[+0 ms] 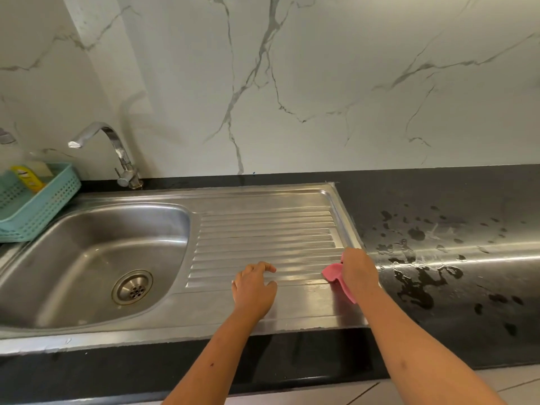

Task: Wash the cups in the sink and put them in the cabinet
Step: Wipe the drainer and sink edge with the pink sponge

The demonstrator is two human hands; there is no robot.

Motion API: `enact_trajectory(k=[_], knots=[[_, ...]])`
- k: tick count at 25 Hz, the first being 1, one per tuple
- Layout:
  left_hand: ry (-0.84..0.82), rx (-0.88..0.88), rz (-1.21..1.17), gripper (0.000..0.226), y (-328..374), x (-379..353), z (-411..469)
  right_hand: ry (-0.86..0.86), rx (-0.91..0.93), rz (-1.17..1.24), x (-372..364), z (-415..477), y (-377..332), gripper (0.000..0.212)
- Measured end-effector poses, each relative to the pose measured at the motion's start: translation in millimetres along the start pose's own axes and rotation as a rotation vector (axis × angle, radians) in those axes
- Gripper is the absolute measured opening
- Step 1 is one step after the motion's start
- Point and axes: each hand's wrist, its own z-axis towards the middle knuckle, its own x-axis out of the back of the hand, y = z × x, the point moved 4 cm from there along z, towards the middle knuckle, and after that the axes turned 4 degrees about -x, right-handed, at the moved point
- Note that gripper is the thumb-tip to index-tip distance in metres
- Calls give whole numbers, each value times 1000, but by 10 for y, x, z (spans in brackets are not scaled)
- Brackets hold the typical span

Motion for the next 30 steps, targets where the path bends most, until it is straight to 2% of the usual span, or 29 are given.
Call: enact_trajectory(k=[7, 10, 15, 19, 25, 30], knots=[[22, 26, -4, 24, -89, 4, -27, 38, -32, -157, -211, -25, 175, 26], [41, 26, 2, 24, -151, 68, -53, 48, 17, -163, -296, -63, 239, 31], [94, 133, 59, 27, -555, 372, -77, 59, 108, -71, -440, -211, 51, 44], [124, 217, 109, 29, -951, 790, -78, -12, 246, 32, -727, -456, -646, 45], [165, 359, 151, 32, -1791, 1477, -251, -97, 408, 4, -1201, -1033, -2140, 44], [217, 427, 182, 31, -2416, 1968, -483, -102, 487, 8, -1553, -1413, -3232, 38]])
